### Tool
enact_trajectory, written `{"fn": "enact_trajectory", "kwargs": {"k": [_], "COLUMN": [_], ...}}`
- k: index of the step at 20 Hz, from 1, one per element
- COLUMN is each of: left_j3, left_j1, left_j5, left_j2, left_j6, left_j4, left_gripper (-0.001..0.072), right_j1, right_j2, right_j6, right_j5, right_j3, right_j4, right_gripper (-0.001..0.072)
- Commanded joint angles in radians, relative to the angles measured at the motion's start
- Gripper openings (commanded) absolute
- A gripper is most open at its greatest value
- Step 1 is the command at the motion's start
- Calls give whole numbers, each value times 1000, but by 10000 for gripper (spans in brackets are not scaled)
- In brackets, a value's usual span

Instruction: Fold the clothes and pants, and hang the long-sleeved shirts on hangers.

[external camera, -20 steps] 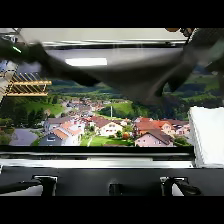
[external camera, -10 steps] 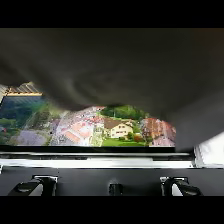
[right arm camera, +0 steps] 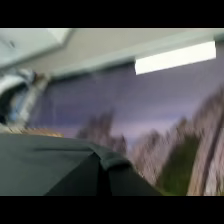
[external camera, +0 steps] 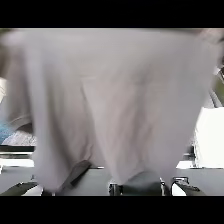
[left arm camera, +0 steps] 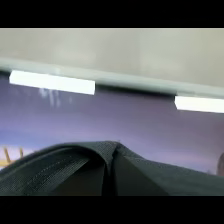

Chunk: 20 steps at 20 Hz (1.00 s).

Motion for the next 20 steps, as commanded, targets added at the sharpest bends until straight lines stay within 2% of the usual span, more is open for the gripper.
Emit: {"fn": "enact_trajectory", "kwargs": {"k": [1,4,6,9,12,13,14,15,16,18,20], "left_j3": [0,0,0,1,1,1,1,3,13,62,82], "left_j1": [-23,-92,-145,-205,-228,-230,-229,-225,-218,-192,-143], "left_j5": [14,76,135,217,233,225,213,198,168,75,-10], "left_j2": [-298,-520,-626,-718,-755,-759,-759,-757,-755,-742,-691], "left_j6": [36,36,36,35,11,-12,-31,-38,-39,-39,-27], "left_j4": [-35,-35,-35,-34,-35,-35,-35,-35,-35,-34,-34], "left_gripper": [14,14,15,15,17,46,185,395,503,507,507], "right_j1": [0,39,93,153,182,182,181,175,164,120,40], "right_j2": [-192,-364,-483,-605,-651,-655,-654,-653,-649,-619,-552], "right_j6": [-42,-95,-134,-132,-110,-92,-82,-68,-47,-47,-93], "right_j5": [-1,157,272,475,637,660,668,660,632,530,398], "right_j3": [-206,-341,-357,-357,-357,-357,-356,-354,-349,-337,-334], "right_j4": [-18,-23,-42,-39,-38,-39,-38,-36,-35,-36,-39], "right_gripper": [37,37,37,37,37,38,63,180,330,521,546]}}
